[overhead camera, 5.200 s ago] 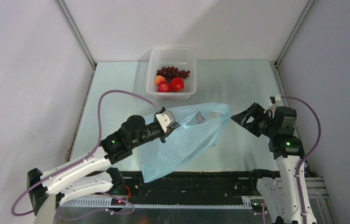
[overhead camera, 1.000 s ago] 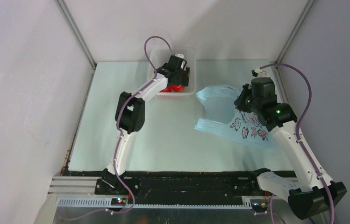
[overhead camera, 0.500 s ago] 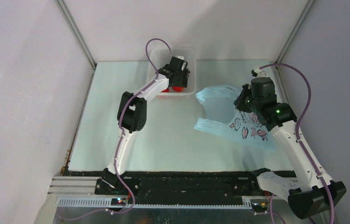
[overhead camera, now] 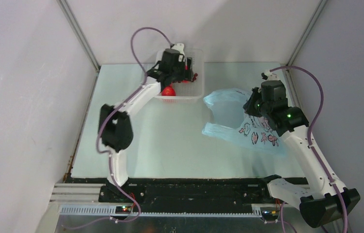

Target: Place the fake fruits into the plastic bag and tie a complex knot

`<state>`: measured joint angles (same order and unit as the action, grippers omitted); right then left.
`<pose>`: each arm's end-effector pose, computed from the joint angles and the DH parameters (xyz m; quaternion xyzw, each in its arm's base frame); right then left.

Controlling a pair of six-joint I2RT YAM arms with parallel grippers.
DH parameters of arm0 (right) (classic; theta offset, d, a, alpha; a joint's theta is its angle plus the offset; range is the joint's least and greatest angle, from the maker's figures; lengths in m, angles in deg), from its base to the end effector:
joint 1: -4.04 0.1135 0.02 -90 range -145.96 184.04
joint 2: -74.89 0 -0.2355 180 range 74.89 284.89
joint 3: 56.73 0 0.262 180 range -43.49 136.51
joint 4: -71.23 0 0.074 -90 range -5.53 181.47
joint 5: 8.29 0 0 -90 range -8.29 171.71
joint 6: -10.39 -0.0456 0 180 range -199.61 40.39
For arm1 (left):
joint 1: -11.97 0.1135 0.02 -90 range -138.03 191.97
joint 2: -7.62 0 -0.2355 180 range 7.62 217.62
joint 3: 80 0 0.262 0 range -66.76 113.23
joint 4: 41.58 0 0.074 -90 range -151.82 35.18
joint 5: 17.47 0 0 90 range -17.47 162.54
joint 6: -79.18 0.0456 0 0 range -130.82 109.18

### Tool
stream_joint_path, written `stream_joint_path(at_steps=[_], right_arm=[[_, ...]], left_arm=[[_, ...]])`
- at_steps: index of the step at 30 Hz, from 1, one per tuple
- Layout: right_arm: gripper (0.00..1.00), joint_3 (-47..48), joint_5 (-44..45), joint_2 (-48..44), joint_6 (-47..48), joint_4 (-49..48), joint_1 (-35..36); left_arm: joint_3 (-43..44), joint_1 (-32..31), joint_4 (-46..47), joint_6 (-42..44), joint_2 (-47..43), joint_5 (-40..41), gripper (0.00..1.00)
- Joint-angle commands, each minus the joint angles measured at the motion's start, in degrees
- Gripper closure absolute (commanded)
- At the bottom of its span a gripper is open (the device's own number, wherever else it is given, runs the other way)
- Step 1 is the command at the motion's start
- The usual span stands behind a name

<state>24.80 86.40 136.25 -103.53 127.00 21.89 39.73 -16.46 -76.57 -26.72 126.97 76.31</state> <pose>0.2393 0.0731 0.3410 0.0657 0.8864 0.1288 0.4397 0.4374 -0.2334 0.2526 0.0813 0.8813 -0.1482 0.4412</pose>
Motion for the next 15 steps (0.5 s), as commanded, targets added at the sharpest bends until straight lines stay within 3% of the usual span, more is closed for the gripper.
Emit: stream_joint_path(at_steps=[1, 10, 15], right_arm=[[1.0, 0.38, 0.51, -0.47, 0.15, -1.47, 0.26], [1.0, 0.4, -0.43, -0.46, 0.01, -2.0, 0.19], [1.0, 0.38, -1.34, -0.57, -0.07, -2.52, 0.51]], left_arm=[[-5.52, -0.4, 8.86, 3.22, -16.82, -3.22, 0.53], [-22.66, -3.44, 7.83, 5.15, -40.92, -7.85, 0.53], [-21.79, -10.29, -2.12, 8.53, -48.29, -5.38, 0.52]])
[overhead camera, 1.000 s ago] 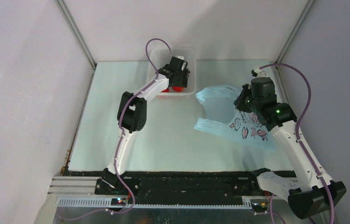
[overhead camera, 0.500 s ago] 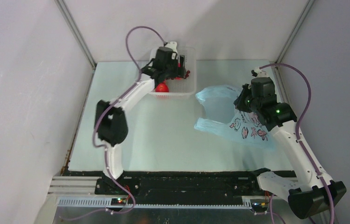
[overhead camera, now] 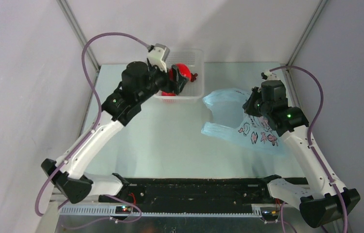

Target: Place the fake fruits into the plastic bag and tie a complex knot

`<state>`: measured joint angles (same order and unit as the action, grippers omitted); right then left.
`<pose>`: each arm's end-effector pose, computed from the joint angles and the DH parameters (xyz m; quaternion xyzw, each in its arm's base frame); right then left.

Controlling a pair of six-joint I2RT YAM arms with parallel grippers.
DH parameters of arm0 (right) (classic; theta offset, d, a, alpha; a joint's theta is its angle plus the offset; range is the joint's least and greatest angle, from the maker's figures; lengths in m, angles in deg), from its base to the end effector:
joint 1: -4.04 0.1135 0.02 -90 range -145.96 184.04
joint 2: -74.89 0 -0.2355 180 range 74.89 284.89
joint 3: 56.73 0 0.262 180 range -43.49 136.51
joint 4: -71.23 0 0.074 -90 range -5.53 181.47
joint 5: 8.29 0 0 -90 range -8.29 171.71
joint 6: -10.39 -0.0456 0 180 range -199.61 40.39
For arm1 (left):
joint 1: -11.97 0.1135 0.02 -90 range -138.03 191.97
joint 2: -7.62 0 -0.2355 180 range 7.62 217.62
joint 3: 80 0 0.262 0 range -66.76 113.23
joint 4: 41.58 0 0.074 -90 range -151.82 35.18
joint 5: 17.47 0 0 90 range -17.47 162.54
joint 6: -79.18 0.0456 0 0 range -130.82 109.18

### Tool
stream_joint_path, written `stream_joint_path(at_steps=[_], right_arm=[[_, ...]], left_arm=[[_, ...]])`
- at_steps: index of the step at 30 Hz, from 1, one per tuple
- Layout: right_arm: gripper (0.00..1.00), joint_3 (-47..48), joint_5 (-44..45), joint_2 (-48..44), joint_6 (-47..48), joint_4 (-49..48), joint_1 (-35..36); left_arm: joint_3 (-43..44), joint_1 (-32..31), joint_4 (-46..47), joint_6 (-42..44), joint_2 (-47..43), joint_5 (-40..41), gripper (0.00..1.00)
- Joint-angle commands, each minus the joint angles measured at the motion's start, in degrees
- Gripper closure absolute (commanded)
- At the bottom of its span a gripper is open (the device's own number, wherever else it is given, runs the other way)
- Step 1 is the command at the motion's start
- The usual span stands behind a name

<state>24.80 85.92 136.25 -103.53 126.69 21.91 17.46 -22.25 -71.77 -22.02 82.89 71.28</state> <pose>0.2395 0.0737 0.3415 0.0637 0.8854 0.1333 0.4406 0.2650 -0.1814 0.4236 0.1576 0.7381 -0.2609 0.6020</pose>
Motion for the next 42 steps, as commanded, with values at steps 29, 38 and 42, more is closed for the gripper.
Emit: stream_joint_path(at_steps=[29, 38, 42], right_arm=[[1.0, 0.42, -9.12, -4.67, 0.15, -1.57, 1.35], [1.0, 0.43, -9.55, -4.1, 0.01, -1.7, 1.34], [1.0, 0.42, -9.57, -4.05, -0.03, -1.77, 1.38]], left_arm=[[-0.51, -19.88, 3.74, -5.43, 13.81, -5.87, 0.54], [-1.25, -19.92, 5.55, -7.56, 15.6, -8.56, 0.17], [-1.03, -19.89, 4.41, -6.71, 15.59, -7.84, 0.1]])
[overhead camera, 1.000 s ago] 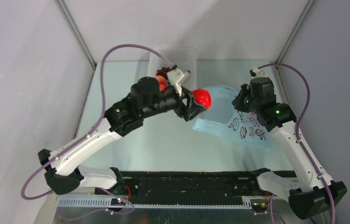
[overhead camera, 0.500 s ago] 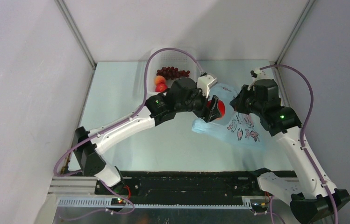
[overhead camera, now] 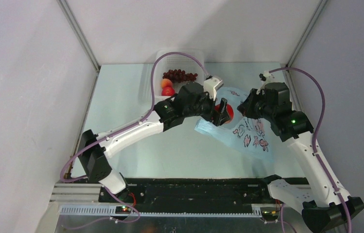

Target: Place the fake fruits into the plastic bag and tie a complex knot

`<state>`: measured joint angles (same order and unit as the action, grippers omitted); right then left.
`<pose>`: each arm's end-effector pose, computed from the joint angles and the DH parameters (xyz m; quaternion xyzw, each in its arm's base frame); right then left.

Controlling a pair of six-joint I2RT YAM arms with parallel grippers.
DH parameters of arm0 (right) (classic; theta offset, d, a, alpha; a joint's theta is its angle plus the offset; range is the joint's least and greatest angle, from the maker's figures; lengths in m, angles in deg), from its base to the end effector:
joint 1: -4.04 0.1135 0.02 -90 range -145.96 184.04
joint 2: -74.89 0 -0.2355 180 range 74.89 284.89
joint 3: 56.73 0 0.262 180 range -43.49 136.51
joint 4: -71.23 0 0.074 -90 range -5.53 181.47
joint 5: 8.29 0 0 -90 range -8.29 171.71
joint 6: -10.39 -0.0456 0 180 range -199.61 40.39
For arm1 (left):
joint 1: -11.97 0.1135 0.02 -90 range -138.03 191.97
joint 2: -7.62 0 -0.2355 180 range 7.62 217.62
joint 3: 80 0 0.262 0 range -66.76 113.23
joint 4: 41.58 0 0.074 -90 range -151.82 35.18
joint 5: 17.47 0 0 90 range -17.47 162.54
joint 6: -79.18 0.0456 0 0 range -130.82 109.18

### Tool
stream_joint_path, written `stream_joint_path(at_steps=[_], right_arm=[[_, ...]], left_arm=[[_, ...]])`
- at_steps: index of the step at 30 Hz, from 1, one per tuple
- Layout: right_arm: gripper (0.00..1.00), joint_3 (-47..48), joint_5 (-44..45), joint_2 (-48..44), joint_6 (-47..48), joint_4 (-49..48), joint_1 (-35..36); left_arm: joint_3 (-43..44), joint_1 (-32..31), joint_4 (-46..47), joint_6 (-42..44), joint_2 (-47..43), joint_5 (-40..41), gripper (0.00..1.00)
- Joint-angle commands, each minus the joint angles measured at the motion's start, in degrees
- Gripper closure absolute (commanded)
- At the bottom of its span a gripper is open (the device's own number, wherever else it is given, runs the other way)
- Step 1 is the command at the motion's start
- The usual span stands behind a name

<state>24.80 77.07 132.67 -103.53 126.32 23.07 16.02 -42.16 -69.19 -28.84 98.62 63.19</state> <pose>0.2222 0.0805 0.3561 0.0174 0.8712 0.2120 0.4425 0.2254 -0.3244 0.3262 0.2999 0.7743 -0.3804 0.4071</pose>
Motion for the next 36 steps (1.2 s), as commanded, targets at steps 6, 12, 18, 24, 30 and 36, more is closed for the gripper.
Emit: stream_joint_path(at_steps=[6, 12, 18, 24, 30, 36], right_arm=[[1.0, 0.42, -0.8, -0.38, -0.16, -1.51, 0.22], [1.0, 0.35, -0.59, -0.13, -0.28, -1.33, 0.23], [1.0, 0.36, -0.27, 0.18, -0.32, -1.28, 0.25], [1.0, 0.36, 0.85, 0.49, -0.1, -1.26, 0.29], [1.0, 0.31, 0.68, 1.13, -0.06, -1.81, 0.3], [1.0, 0.38, 0.05, 1.08, 0.01, -1.49, 0.3]], left_arm=[[-0.02, -0.03, 1.67, 0.64, -0.78, 0.83, 0.02], [-1.16, 0.06, 2.05, 2.28, -2.49, -0.07, 0.01], [-3.57, 0.01, 4.12, 5.29, -7.15, -3.03, 0.01], [-5.25, 0.18, 3.84, 8.39, -13.65, -6.06, 0.01], [-6.6, 2.59, 3.26, 9.55, -17.12, -10.26, 0.01], [-10.24, 10.57, 5.31, 9.66, -19.41, -4.72, 0.01]])
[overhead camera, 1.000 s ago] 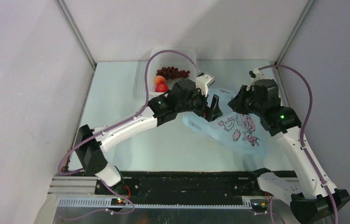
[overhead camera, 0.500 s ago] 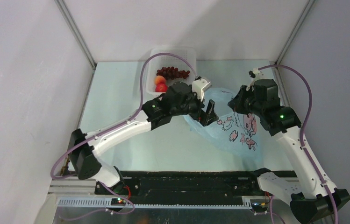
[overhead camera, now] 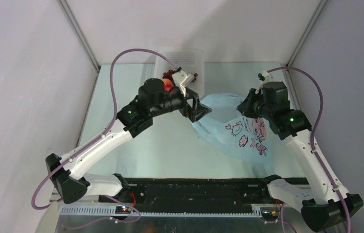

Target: Place the fake fruits into the plastic bag and tie a complex knot

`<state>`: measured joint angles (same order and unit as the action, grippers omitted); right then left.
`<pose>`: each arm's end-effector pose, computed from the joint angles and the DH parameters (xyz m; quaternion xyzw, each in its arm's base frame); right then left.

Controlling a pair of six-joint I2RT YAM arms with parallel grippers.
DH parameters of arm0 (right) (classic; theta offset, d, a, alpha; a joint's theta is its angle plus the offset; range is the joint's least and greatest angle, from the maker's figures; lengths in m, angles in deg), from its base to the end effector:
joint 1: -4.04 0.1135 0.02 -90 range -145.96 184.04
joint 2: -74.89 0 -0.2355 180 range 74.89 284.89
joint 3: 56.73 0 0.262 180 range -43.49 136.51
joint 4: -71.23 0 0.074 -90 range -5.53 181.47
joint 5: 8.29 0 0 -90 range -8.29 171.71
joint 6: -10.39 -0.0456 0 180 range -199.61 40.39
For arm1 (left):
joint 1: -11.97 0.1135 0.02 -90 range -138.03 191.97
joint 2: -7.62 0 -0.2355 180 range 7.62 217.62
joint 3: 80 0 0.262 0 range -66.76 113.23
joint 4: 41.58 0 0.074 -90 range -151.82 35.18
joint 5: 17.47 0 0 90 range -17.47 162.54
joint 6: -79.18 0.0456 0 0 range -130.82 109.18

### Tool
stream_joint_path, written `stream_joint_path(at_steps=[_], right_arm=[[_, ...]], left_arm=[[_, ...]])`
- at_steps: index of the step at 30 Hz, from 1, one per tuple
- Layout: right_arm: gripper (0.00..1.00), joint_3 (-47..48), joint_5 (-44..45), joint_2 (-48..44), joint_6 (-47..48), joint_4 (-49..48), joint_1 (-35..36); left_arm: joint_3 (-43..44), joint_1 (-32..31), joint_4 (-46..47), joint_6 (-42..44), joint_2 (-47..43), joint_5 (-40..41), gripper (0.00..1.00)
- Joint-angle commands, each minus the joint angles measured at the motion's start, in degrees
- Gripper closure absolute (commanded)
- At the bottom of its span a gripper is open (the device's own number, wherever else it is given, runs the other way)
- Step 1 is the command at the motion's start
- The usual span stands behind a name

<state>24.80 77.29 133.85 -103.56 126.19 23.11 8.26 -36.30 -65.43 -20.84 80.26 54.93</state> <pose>0.2270 0.0822 0.3518 0.0187 0.8756 0.2080 0.4355 0.2016 -0.2467 0.3920 0.3394 0.6731 -0.4160 0.5086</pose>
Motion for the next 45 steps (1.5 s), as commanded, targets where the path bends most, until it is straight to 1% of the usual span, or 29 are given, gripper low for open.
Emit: stream_joint_path(at_steps=[1, 3, 7, 9, 10, 11, 12, 13, 14, 17, 18, 21, 23, 26, 29, 31, 33, 35, 39, 45], right_arm=[[1.0, 0.32, -0.24, -0.18, 0.04, -1.37, 0.26], [1.0, 0.37, -0.38, -0.24, -0.01, -1.49, 0.34], [1.0, 0.35, -0.61, -0.21, -0.09, -1.63, 0.38], [1.0, 0.41, -0.82, -0.24, -0.15, -1.69, 0.48], [1.0, 0.38, -0.95, -0.25, -0.21, -1.78, 0.5], [1.0, 0.38, -0.99, -0.25, -0.26, -1.83, 0.57], [1.0, 0.37, -0.99, -0.2, -0.3, -1.86, 0.64], [1.0, 0.38, -0.96, -0.22, -0.35, -1.78, 0.73], [1.0, 0.36, -0.83, -0.19, -0.34, -1.71, 0.85], [1.0, 0.19, -0.72, -0.33, -0.25, -1.87, 0.95], [1.0, 0.0, -0.78, -0.51, -0.24, -1.97, 1.03], [1.0, -0.13, -1.24, -0.65, -0.5, -2.21, 1.06], [1.0, -0.17, -1.35, -0.71, -0.68, -2.25, 1.13], [1.0, -0.32, -1.35, -0.83, -0.71, -2.34, 1.23], [1.0, -0.27, -1.53, -0.76, -0.76, -2.34, 1.37], [1.0, -0.28, -1.59, -0.76, -0.8, -2.29, 1.47], [1.0, -0.29, -1.56, -0.77, -0.84, -2.22, 1.57], [1.0, -0.36, -1.44, -0.9, -0.91, -2.17, 1.73], [1.0, -0.43, -1.22, -1.03, -1.01, -2.12, 1.88], [1.0, -0.63, -1.09, -1.32, -1.1, -2.11, 2.07]], left_arm=[[-2.54, 7.37, 1.69, 1.36, -0.45, 4.02, 0.01], [-2.78, 11.29, 2.56, -0.54, 0.83, 5.77, 0.01], [-3.11, 16.59, 5.29, -2.83, 4.43, 13.35, 0.01], [-0.89, 18.0, 3.88, -3.1, 8.58, 22.51, 0.01], [1.78, 18.37, 1.74, -3.04, 12.07, 24.67, 0.01], [4.82, 18.98, 0.55, -3.13, 13.88, 28.71, 0.01], [6.65, 19.63, -2.19, -3.41, 17.65, 30.54, 0.01], [9.82, 20.02, -3.39, -4.41, 19.4, 33.1, 0.01], [11.08, 20.66, -4.82, -4.97, 22.81, 34.23, 0.01], [16.24, 21.06, -4.87, -5.82, 28.4, 38.93, 0.02], [17.63, 21.12, -5.61, -5.63, 31.65, 39.65, 0.02], [26.91, 21.38, -11.31, -5.1, 40.31, 41.73, 0.05], [29.07, 21.57, -11.79, -5.52, 43.45, 41.75, 0.06], [29.87, 21.59, -11.26, -6.33, 46.24, 40.61, 0.09], [33.28, 21.63, -13.48, -6.24, 50.48, 40.72, 0.1], [35.07, 21.68, -14.45, -5.9, 52.41, 41.28, 0.1], [36.01, 21.77, -15.0, -5.55, 53.7, 41.59, 0.14], [36.86, 21.88, -16.16, -5.58, 54.65, 41.66, 0.15], [36.96, 21.9, -17.62, -7.16, 55.57, 41.61, 0.15], [35.49, 21.97, -19.27, -10.99, 55.55, 43.88, 0.14]])
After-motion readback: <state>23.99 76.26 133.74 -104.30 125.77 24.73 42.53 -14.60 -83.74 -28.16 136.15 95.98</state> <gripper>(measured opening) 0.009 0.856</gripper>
